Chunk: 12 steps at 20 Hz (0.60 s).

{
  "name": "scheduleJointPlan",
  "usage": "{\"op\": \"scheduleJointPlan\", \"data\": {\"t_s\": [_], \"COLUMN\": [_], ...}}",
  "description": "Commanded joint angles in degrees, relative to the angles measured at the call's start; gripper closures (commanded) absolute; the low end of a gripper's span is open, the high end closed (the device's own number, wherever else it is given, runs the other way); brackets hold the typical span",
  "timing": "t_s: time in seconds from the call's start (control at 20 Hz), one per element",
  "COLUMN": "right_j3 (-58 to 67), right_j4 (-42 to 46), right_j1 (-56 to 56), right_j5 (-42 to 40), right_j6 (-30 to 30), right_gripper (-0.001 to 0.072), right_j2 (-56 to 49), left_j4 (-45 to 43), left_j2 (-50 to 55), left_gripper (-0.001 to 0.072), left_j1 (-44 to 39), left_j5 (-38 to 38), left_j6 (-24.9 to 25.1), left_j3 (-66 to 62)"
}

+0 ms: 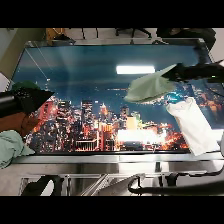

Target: Fold the shirts.

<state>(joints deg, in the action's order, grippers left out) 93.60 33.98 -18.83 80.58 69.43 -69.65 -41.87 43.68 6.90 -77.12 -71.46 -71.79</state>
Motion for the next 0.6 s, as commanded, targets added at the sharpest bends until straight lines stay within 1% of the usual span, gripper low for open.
{"op": "scheduleJointPlan", "data": {"t_s": [0.0,0.1,0.3,0.4,0.5,0.55], "right_j3": [0.57,0.57,0.57,0.57,0.46,-0.04], "right_j4": [-0.17,-0.15,1.29,5.92,13.68,17.88], "right_j1": [-12.44,-19.76,-30.21,-32.30,-32.61,-32.61], "right_j5": [2.51,3.85,8.66,10.82,15.50,17.22], "right_j6": [4.72,6.12,9.25,11.72,15.39,18.60], "right_gripper": [0.0689,0.0690,0.0690,0.0689,0.0689,0.0689], "right_j2": [6.01,8.02,9.46,10.51,11.32,12.04], "left_j4": [-0.07,-0.11,-0.07,-0.07,-0.02,-0.07], "left_j2": [0.02,0.04,0.02,0.02,0.02,0.02], "left_gripper": [0.0690,0.0690,0.0690,0.0690,0.0690,0.0690], "left_j1": [0.04,0.04,0.04,0.04,0.04,0.04], "left_j5": [0.37,0.76,0.52,0.55,0.55,0.55], "left_j6": [0.42,2.99,3.15,3.63,4.15,4.20], "left_j3": [0.02,0.04,0.04,0.04,0.04,0.04]}}
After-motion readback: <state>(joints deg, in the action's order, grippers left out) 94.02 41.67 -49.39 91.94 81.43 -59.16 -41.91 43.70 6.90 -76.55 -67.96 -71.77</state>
